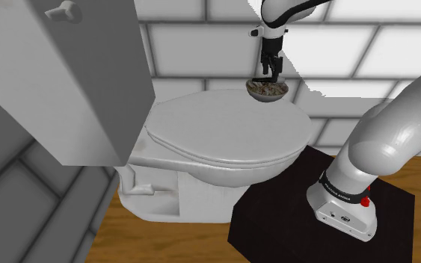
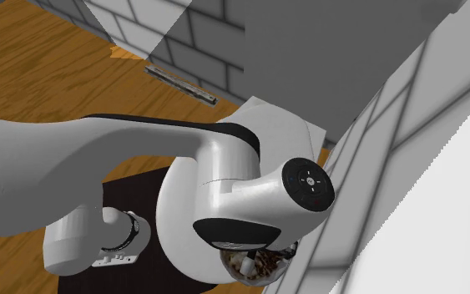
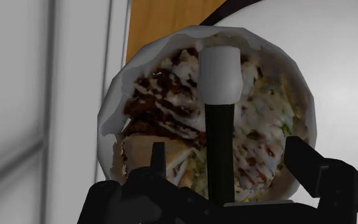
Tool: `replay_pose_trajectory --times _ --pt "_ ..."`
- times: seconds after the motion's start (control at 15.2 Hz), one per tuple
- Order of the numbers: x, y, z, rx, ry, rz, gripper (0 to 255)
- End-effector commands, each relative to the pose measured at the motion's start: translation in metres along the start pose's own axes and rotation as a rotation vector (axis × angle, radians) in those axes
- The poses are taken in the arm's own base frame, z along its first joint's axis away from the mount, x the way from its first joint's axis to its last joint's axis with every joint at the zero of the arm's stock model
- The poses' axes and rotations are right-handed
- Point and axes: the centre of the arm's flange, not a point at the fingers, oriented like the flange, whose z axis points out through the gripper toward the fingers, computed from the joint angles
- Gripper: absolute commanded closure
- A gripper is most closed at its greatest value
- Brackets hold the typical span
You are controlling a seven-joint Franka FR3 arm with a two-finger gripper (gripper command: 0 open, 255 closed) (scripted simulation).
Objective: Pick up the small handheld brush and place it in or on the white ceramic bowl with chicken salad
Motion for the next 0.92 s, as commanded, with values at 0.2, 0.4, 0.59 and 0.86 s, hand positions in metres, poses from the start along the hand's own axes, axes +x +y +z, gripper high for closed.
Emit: replay_pose_trajectory --times 0.2,0.4,0.59,0.86 --pt "0.000 0.000 -0.026 0.000 0.000 0.000 0" --pt "0.000 0.000 -0.050 0.000 0.000 0.000 0" --pt "0.000 0.000 -0.050 0.000 0.000 0.000 0" --pt "0.000 0.000 -0.050 0.000 0.000 0.000 0"
